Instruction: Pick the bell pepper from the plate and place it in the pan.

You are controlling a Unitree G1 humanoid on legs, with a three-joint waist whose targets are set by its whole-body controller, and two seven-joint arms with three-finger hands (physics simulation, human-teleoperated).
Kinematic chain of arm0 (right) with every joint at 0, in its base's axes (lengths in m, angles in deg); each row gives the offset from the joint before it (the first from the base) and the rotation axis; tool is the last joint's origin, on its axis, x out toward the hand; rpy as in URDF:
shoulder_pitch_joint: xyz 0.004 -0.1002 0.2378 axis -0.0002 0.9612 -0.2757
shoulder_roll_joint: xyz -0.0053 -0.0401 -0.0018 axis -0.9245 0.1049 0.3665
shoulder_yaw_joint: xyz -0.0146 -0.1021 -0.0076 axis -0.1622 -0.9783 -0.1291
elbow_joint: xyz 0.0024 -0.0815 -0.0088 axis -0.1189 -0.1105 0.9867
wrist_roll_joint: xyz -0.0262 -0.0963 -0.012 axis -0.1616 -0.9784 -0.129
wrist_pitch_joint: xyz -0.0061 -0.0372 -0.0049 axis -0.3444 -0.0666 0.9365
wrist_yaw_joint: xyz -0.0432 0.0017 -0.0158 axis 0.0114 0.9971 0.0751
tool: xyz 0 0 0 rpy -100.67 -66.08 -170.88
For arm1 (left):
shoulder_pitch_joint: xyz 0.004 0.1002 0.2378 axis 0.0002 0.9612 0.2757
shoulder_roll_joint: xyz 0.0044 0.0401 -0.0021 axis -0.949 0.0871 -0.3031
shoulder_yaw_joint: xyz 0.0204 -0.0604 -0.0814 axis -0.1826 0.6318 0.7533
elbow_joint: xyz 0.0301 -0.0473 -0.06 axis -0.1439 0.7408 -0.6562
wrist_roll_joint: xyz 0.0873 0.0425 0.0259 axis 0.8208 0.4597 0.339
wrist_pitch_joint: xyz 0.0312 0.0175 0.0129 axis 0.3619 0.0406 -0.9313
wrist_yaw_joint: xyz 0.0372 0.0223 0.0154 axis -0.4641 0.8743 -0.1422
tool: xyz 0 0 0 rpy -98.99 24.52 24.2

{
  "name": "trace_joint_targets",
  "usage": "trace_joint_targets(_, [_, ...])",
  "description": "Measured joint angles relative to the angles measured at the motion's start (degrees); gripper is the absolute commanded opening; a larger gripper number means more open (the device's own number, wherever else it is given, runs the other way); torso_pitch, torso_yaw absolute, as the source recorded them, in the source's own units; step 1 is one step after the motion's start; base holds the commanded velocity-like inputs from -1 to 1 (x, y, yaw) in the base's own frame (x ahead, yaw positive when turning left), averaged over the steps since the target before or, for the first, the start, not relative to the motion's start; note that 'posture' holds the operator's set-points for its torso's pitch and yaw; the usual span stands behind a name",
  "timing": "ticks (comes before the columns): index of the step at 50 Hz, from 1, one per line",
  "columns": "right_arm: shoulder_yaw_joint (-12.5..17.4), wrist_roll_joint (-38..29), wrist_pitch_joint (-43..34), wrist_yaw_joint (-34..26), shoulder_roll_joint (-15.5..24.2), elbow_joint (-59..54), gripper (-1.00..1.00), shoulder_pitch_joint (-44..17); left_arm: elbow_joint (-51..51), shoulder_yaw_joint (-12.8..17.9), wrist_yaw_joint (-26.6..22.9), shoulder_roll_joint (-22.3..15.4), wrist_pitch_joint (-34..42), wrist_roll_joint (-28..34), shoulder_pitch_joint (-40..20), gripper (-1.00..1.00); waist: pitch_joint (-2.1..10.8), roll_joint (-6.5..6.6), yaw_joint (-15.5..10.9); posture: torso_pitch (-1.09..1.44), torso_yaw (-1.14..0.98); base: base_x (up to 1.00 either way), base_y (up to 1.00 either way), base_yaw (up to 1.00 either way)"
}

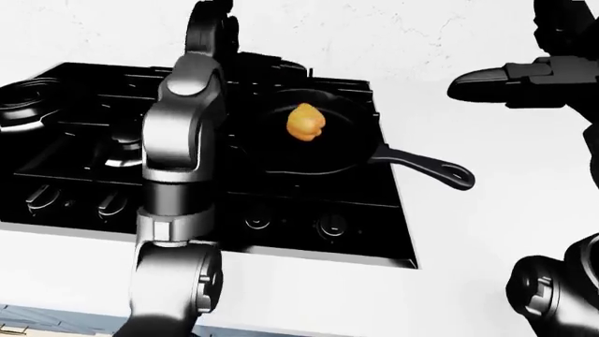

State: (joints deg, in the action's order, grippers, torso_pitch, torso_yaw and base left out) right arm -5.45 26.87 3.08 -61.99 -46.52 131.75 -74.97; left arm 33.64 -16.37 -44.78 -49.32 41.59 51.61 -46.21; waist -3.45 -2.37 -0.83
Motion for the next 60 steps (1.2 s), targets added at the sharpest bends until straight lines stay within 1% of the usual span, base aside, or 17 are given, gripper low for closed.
trace_joint_targets(3, [-0.3, 0.3, -0.1, 0.7, 0.2, 0.2, 1.00, -0.2, -5.8, 0.9, 3.3, -1.3, 1.7, -2.1, 2.0, 1.00, 0.00, 0.11, 0.1, 0.00, 0.00, 0.00, 0.00, 0.00])
trace_joint_targets(7, [-0.8, 1.0, -1.6, 1.5, 0.3, 0.6, 1.00, -1.3, -10.5, 1.7, 7.1, -2.7, 3.8, -4.7, 3.8, 1.00, -0.21, 0.32, 0.0, 0.00, 0.00, 0.00, 0.00, 0.00])
trace_joint_targets(13, [-0.6, 1.8, -2.4, 1.8, 1.0, 0.9, 1.00, -2.0, -15.8, 1.9, 12.4, -3.3, 4.5, -7.5, 6.3, 1.00, -0.36, 0.35, 0.0, 0.00, 0.00, 0.00, 0.00, 0.00])
trace_joint_targets(17, [-2.5, 0.2, -0.7, 0.9, 1.9, 0.7, 1.00, -0.1, -19.9, 2.1, 15.6, -3.3, 3.4, -8.6, 8.6, 1.00, -0.33, 0.34, 0.1, 0.00, 0.00, 0.00, 0.00, 0.00])
trace_joint_targets(20, [-3.7, -1.5, -0.3, -0.6, 1.5, 0.3, 1.00, 0.5, -22.5, 2.3, 17.2, -3.3, 3.1, -9.5, 9.5, 1.00, -0.07, 0.80, 0.3, 0.00, 0.00, 0.00, 0.00, 0.00])
trace_joint_targets(25, [-4.2, -5.0, 0.1, -3.2, 1.9, 1.2, 1.00, -0.3, -25.7, 0.9, 18.6, -3.2, -0.3, -9.7, 11.2, 1.00, 0.43, 1.78, 0.2, 0.00, 0.00, 0.00, 0.00, 0.00])
trace_joint_targets(29, [-6.3, -9.7, 3.2, -6.4, 2.6, 1.7, 1.00, -0.7, -25.4, 0.9, 19.4, -3.2, -5.0, -9.6, 11.4, 1.00, 0.27, 2.14, 0.1, 0.00, 0.00, 0.00, 0.00, 0.00])
trace_joint_targets(32, [-7.2, -13.2, 4.3, -9.1, 2.5, 2.5, 1.00, -1.8, -25.7, 1.3, 20.5, -3.4, -7.6, -9.0, 11.2, 1.00, 0.02, 2.12, 0.1, 0.00, 0.00, 0.00, 0.00, 0.00])
trace_joint_targets(38, [-7.2, -19.2, 5.6, -13.5, 1.2, 3.4, 1.00, -2.8, -27.0, 1.5, 21.7, -3.7, -10.5, -8.9, 10.6, 1.00, -0.21, 1.63, 0.3, 0.00, 0.00, 0.00, 0.00, 0.00])
trace_joint_targets(42, [-7.3, -22.8, 8.4, -16.0, 0.0, 3.1, 1.00, -1.5, -26.6, 1.3, 22.1, -3.6, -13.1, -8.8, 10.5, 1.00, -0.16, 1.55, 0.5, 0.00, 0.00, 0.00, 0.00, 0.00])
trace_joint_targets(47, [-8.3, -28.4, 13.6, -18.9, -0.6, 1.2, 1.00, 0.5, -25.3, 1.3, 22.9, -3.3, -18.1, -8.5, 10.8, 1.00, -0.09, 2.02, 0.5, 0.00, 0.00, 0.00, 0.00, 0.00])
trace_joint_targets(52, [-8.7, -33.9, 18.0, -21.8, -1.1, 1.6, 1.00, -0.8, -25.7, 1.4, 23.9, -3.1, -22.7, -8.9, 10.9, 1.00, -0.15, 2.48, 0.4, 0.00, 0.00, 0.00, 0.00, 0.00])
trace_joint_targets(55, [-8.4, -36.1, 19.4, -23.2, -1.4, 2.7, 1.00, -2.4, -26.6, 1.3, 24.2, -3.2, -24.5, -9.1, 10.9, 1.00, -0.15, 2.41, 0.4, 0.00, 0.00, 0.00, 0.00, 0.00])
trace_joint_targets(60, [-8.2, -38.3, 21.1, -24.8, -1.9, 3.1, 1.00, -3.0, -27.5, 1.2, 24.5, -3.6, -26.0, -9.0, 10.6, 1.00, -0.23, 2.06, 0.6, 0.00, 0.00, 0.00, 0.00, 0.00])
